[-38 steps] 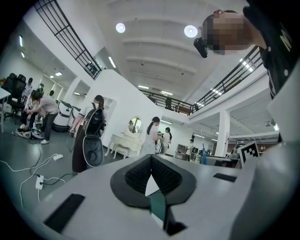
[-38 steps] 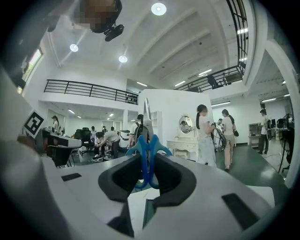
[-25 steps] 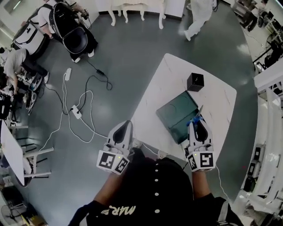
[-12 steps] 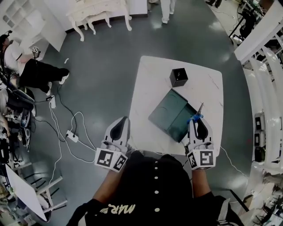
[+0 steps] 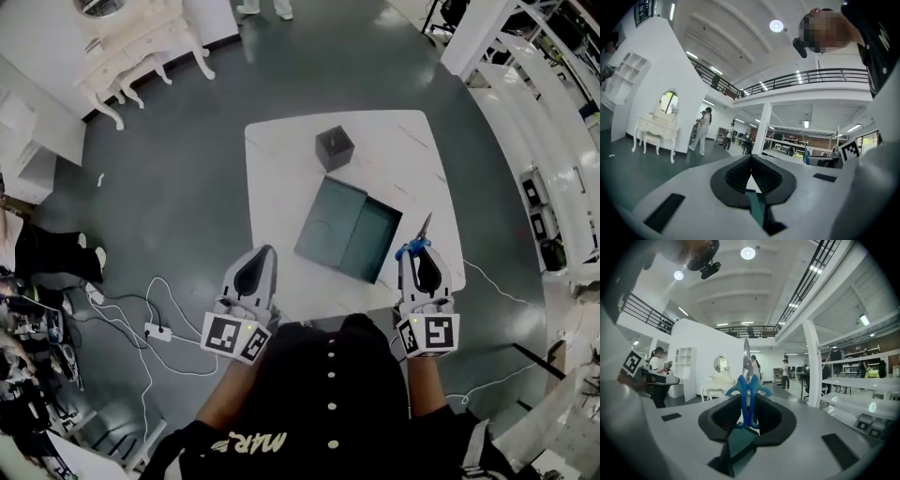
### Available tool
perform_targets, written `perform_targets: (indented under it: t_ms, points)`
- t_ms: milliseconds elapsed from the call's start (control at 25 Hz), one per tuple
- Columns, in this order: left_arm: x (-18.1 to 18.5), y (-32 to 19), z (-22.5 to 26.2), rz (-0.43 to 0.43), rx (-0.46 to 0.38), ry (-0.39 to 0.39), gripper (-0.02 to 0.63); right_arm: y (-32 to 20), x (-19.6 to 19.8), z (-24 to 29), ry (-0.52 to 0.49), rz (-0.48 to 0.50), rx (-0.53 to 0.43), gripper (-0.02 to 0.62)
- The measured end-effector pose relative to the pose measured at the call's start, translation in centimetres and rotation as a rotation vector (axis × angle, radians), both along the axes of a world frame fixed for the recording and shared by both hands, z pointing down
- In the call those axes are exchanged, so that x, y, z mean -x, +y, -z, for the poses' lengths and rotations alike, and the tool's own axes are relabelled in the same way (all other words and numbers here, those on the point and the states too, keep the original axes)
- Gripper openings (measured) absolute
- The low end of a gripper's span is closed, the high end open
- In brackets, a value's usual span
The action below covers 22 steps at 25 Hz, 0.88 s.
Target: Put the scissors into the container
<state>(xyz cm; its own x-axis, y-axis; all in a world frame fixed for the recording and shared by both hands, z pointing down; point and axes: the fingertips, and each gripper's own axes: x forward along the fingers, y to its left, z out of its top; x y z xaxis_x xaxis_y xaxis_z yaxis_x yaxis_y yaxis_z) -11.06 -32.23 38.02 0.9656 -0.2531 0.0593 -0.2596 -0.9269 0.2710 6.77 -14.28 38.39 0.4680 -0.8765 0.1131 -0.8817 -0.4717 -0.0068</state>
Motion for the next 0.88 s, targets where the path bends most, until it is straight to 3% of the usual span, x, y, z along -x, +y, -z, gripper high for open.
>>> perform_targets:
  t_ms: [320,880]
  points:
    - [-2.5,2.7,-0.8,-0.186,0.002,-0.003,0.026,6.1,0.7,-0.9,-0.013,-0.207,0.018,0.101]
    - [-4.5,7.3,-3.0,-0.424,0.035,-0.031,0.026,12.4,4.2,-2.6,-0.045,-0.414,0.046,0.101]
